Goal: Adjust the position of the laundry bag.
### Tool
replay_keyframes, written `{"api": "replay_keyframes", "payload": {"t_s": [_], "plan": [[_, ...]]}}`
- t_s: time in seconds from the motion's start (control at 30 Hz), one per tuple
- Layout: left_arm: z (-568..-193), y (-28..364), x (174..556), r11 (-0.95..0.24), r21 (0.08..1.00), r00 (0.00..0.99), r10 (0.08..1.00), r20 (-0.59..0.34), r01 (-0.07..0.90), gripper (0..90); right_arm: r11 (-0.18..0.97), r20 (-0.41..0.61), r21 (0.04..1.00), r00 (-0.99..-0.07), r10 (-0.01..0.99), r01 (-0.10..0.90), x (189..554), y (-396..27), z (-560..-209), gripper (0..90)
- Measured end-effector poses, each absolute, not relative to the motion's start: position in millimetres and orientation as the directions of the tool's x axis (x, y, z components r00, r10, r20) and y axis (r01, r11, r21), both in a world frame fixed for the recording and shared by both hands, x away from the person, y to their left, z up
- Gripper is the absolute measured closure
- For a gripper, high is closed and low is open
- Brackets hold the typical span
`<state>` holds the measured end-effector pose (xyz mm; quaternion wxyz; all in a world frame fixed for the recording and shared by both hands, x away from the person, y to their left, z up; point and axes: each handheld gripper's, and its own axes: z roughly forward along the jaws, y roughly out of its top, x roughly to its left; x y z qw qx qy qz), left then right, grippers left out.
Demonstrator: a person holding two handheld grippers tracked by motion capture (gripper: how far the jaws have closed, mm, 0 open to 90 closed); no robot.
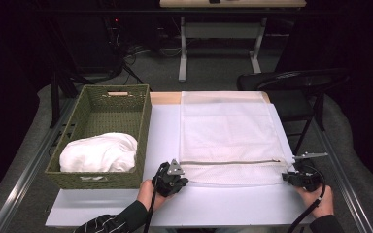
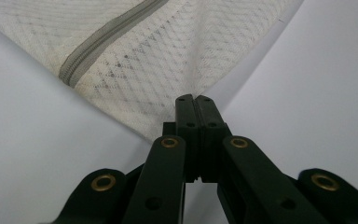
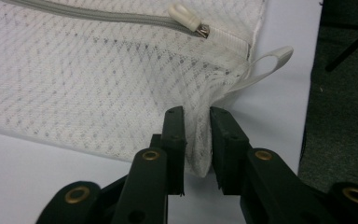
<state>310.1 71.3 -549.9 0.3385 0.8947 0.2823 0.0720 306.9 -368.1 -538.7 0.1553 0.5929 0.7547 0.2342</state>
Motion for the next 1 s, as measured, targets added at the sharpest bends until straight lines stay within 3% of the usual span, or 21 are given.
{"api": "replay_keyframes", "payload": {"t_s": [0.43,1.0], "plan": [[-547.6,90.0,295.2,-0.610,0.632,0.814,0.577,-0.058,0.478,89.9,0.253,0.048,0.514,-0.322,0.946,0.820,308.3,-347.6,-537.2,85.8],[-544.0,120.9,281.8,-0.599,0.607,0.789,0.610,-0.076,0.522,89.7,0.365,0.025,0.483,-0.429,0.903,0.796,311.9,-314.7,-535.4,86.6]]}}
